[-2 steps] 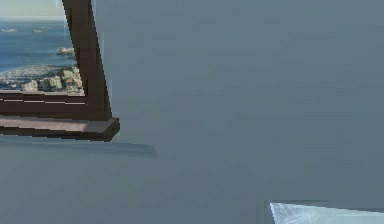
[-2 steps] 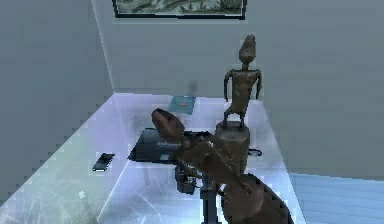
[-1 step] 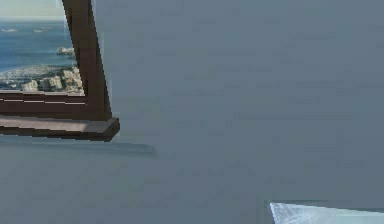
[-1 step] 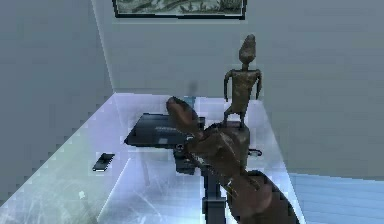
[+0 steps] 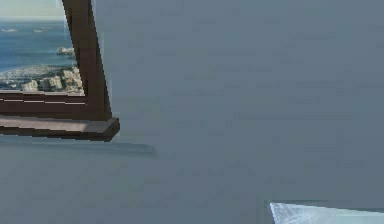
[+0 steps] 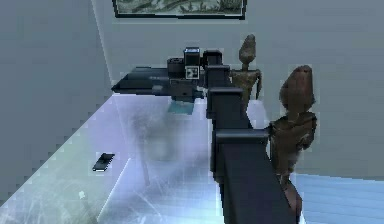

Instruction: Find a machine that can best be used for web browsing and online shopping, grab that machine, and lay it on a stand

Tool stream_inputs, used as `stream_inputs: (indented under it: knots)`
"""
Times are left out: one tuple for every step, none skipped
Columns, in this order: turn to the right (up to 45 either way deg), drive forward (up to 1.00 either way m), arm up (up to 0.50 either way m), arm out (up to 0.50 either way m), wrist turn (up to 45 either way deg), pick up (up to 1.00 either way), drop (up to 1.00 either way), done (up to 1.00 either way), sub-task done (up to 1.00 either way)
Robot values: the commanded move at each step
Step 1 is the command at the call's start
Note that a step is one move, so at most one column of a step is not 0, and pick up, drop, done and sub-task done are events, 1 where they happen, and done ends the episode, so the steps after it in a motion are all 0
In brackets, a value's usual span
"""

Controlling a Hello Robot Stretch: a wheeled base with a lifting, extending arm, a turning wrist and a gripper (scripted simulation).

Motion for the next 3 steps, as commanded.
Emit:
stream_inputs:
  knots:
    - [0.0, 0.0, 0.0, 0.0, -45.0, 0.0, 0.0, 0.0, 0.0]
    - [0.0, 0.0, 0.0, 0.0, -45.0, 0.0, 0.0, 0.0, 0.0]
    - [0.0, 0.0, 0.0, 0.0, -45.0, 0.0, 0.0, 0.0, 0.0]
